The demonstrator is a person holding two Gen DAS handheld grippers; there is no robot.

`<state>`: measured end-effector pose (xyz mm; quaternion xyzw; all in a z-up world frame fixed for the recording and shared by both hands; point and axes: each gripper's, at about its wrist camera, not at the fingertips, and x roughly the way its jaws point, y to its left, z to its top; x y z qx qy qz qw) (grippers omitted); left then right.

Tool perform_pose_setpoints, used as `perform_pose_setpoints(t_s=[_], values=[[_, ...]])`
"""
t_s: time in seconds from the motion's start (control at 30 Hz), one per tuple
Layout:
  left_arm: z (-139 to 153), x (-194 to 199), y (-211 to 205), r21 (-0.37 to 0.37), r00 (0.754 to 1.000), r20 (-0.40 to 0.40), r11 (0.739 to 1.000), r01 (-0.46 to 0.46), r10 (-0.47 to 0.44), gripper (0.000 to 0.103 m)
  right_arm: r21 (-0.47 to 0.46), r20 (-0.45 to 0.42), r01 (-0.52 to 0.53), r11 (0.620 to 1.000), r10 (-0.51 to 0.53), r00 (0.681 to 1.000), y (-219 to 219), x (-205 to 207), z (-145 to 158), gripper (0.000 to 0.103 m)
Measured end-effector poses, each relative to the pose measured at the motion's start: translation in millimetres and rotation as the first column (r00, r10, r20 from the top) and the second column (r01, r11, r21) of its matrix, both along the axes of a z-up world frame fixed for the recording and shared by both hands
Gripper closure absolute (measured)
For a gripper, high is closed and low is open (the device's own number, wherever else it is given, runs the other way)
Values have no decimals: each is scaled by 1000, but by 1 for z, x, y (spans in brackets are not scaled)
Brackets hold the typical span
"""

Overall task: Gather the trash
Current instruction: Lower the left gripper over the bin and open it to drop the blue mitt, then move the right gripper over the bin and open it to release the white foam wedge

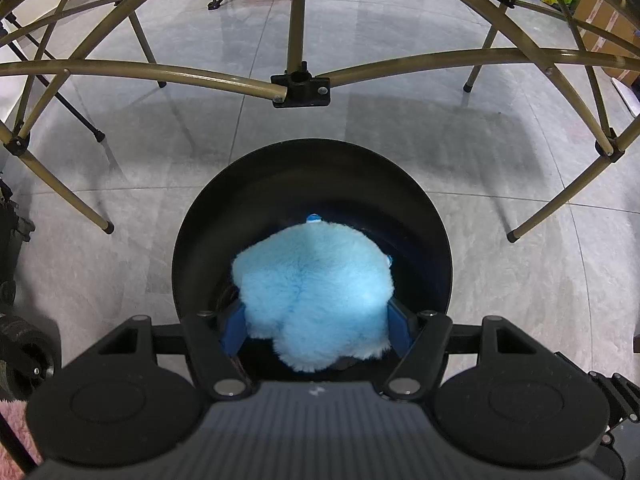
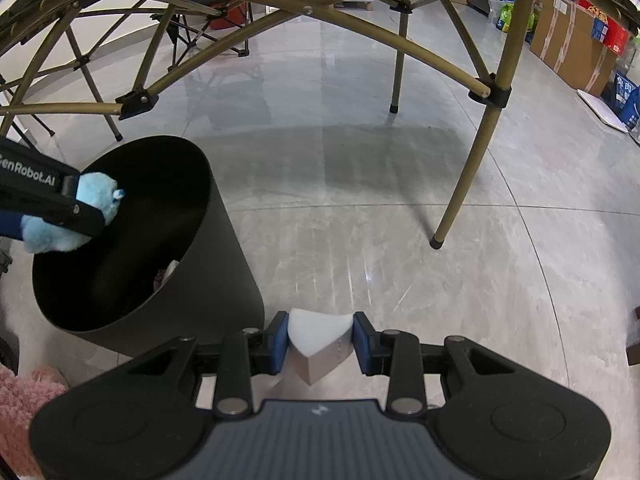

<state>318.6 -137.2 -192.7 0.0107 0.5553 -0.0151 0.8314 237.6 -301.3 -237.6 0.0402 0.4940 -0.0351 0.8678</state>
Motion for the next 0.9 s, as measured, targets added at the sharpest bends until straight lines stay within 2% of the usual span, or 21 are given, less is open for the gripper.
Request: perform_pose_setpoints(t_s=[0.1, 0.17, 0.23, 0.47, 0.9], values=[[0, 0, 0, 4, 1000, -8, 1000, -9, 9, 27, 1, -2, 0, 1000, 0, 1000, 0, 1, -1, 70], [-2, 2, 0, 2, 1000, -18, 1000, -16, 16, 10, 1, -3, 1, 1000, -1, 1000, -1, 1, -1, 70], [-2, 3, 1, 0, 999, -27, 1000, -27, 27, 0, 1, -2, 1, 1000, -1, 1000, 0, 1, -1, 70], [-5, 3, 1, 3, 997, -67, 1000, -29, 29, 0, 4, 3, 0, 1000, 0, 1000, -1, -1, 0, 70], [-4, 1, 3, 8, 998, -66, 1000, -24, 24, 0, 4, 5, -3, 1000, 3, 1000, -1, -2, 0, 70]])
